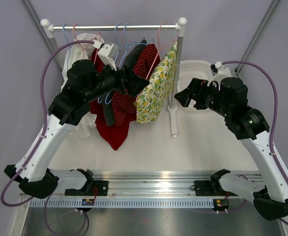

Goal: Remove the skirt from the hanger

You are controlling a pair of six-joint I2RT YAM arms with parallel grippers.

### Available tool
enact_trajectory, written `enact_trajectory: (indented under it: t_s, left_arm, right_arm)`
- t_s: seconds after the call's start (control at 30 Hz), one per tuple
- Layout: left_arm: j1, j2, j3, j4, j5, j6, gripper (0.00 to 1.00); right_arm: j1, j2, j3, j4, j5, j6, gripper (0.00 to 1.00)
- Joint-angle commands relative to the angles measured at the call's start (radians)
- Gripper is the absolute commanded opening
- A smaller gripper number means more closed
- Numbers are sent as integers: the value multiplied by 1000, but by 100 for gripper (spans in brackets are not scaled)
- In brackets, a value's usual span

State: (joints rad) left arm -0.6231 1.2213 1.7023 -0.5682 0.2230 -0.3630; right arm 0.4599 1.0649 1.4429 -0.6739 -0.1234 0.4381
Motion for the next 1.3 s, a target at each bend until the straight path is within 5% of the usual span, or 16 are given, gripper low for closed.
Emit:
enact_trajectory:
  t_s: [0.0, 0.33, 0.57, 1.03, 1.13, 1.2, 1.27]
  left_arm:
    - [-36, 78, 49, 149, 81, -21, 99]
    - [-90, 319, 295, 31, -163, 107, 99]
    - [-90, 294, 250, 53, -319, 157, 99]
    - [-90, 449, 235, 85, -318, 208, 98]
    - [-90, 466, 246, 108, -330, 199, 63]
    - [-90, 471, 288, 94, -361, 188, 23]
    - [-92, 463, 319, 67, -375, 182, 9]
  right_arm:
    - [8, -68, -53, 2, 31, 17, 99]
    - [10, -135, -102, -46, 5, -19, 99]
    - [8, -163, -105, -72, -8, -53, 99]
    - [8, -171, -157, -52, -19, -45, 99]
    - [8, -174, -165, -55, -18, -45, 99]
    - [8, -175, -168, -61, -15, -45, 99]
    - [9, -177, -174, -53, -16, -45, 99]
